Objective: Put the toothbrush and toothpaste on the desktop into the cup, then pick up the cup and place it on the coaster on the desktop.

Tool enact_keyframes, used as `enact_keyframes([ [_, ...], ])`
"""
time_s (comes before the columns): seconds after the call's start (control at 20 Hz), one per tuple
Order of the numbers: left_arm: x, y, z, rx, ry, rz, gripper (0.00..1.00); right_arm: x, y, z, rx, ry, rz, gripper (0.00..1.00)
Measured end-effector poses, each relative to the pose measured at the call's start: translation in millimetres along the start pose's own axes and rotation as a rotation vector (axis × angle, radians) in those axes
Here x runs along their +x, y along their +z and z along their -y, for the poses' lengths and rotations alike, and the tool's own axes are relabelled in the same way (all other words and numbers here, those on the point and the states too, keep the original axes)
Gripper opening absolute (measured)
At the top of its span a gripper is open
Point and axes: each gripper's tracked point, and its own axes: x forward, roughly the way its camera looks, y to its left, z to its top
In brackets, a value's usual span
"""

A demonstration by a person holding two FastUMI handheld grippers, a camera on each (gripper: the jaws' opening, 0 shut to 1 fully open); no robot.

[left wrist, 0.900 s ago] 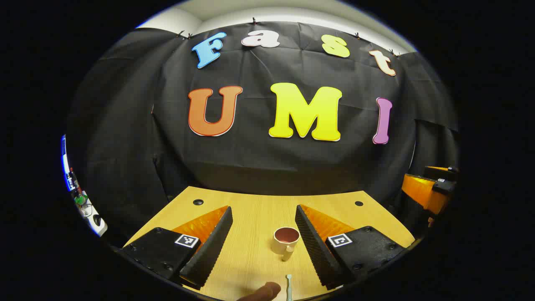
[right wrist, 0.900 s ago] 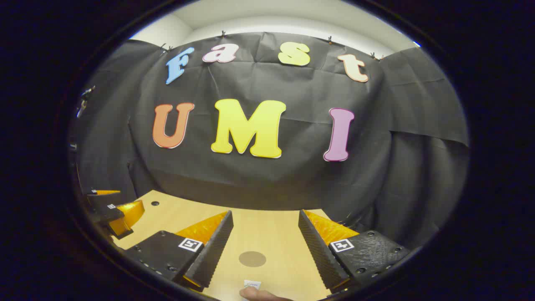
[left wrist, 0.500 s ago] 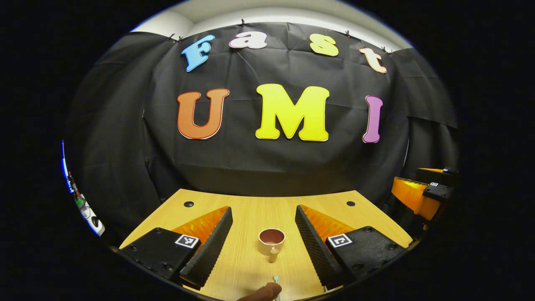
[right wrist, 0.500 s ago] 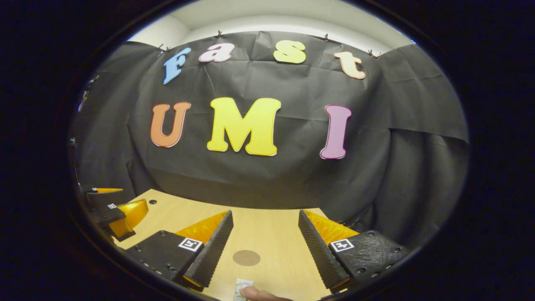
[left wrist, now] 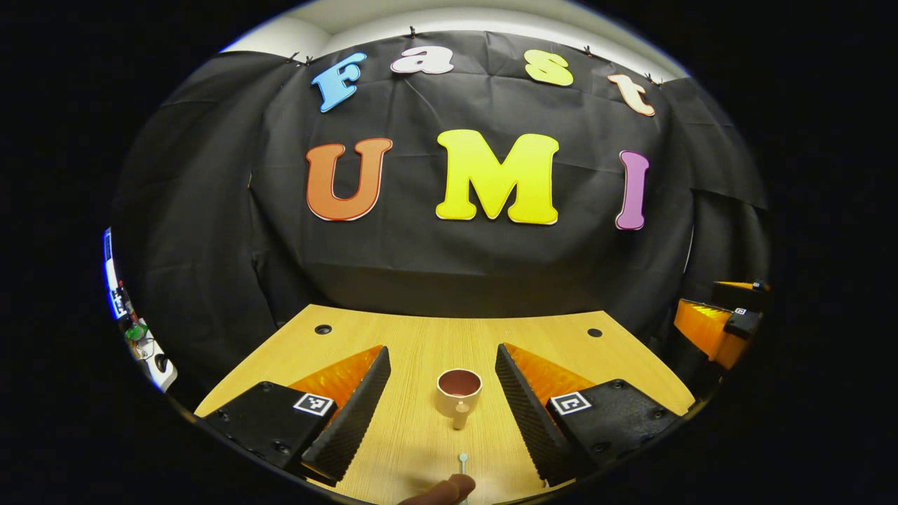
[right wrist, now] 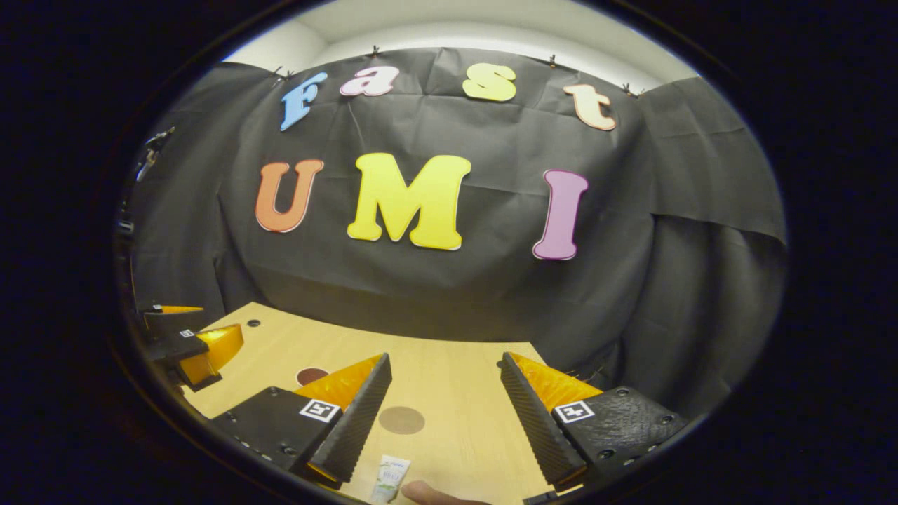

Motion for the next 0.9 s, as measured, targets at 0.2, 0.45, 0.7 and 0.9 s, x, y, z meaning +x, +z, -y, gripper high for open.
enact_keyframes([
  [0.2,1,1,-1,0.020,0.002,0.013,0.96,2,-5,-3,-0.005,0.004,-0.006,0.95],
  [0.45,6,-45,-4,0.048,0.004,-0.094,0.96,2,-34,-8,-0.017,0.014,-0.065,0.95],
  [0.7,2,-128,6,0.069,-0.054,-0.292,0.96,-4,-66,-12,-0.040,0.025,-0.140,0.95],
  [0.9,-5,-197,18,0.111,-0.105,-0.461,0.96,-6,-91,-13,-0.052,0.042,-0.209,0.98],
])
